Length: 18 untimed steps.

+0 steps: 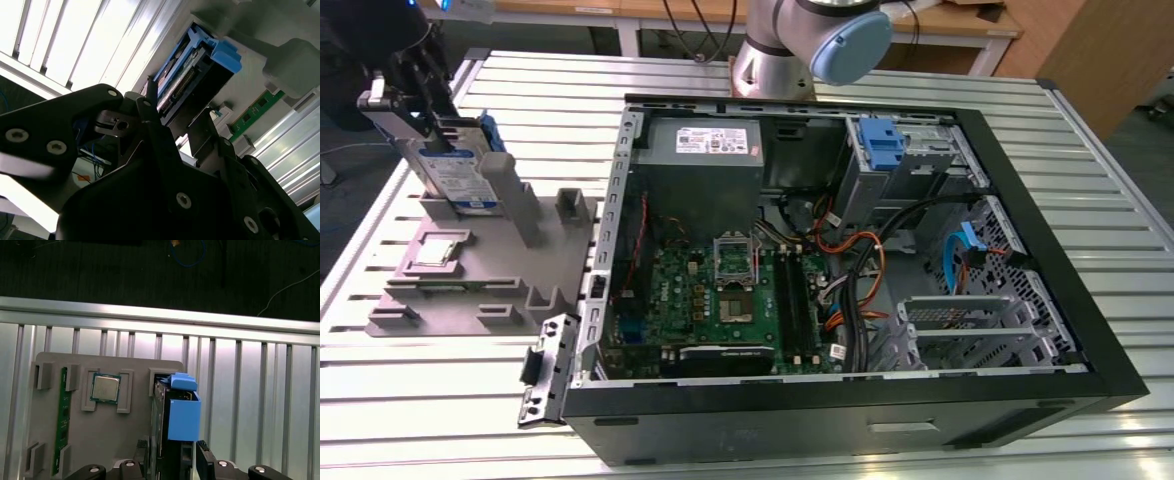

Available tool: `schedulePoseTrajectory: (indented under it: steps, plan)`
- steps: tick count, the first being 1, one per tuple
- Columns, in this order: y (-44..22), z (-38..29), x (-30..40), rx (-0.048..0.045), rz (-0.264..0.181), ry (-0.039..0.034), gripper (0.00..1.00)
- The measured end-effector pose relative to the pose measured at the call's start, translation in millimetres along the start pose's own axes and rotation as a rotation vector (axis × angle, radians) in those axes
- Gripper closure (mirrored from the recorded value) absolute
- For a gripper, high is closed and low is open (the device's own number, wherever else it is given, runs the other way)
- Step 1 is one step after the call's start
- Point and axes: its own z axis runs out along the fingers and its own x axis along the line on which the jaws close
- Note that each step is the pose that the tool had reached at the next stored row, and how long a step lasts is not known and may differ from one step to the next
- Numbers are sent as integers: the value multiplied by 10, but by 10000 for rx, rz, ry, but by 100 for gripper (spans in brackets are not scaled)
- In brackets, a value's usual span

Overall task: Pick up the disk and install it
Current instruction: 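Pick up the disk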

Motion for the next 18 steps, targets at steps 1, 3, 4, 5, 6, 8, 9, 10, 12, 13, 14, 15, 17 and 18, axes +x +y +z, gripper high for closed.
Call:
schedulePoseTrajectory:
  steps: [1, 3, 4, 5, 6, 8, 9, 10, 12, 13, 14, 15, 17, 18]
  plan:
    - [0, 0, 0, 1, 0, -1, 49]
    - [0, 0, 0, 0, 0, -2, 49]
    - [0, 0, 0, 1, 0, -2, 49]
    - [0, 0, 0, 1, 0, -3, 49]
    - [0, 0, 0, 1, 0, -3, 49]
    - [0, 0, 0, 1, 0, -4, 51]
    - [0, 0, 0, 1, 0, -5, 51]
    - [0, 0, 0, 1, 0, -5, 58]
    - [0, 0, 0, 1, 0, -7, 58]
    - [0, 0, 0, 1, 0, -7, 58]
    - [0, 0, 0, 1, 0, -8, 58]
    - [0, 0, 0, 1, 0, -8, 58]
    - [0, 0, 0, 2, 1, -9, 58]
    - [0, 0, 0, 2, 11, -9, 58]
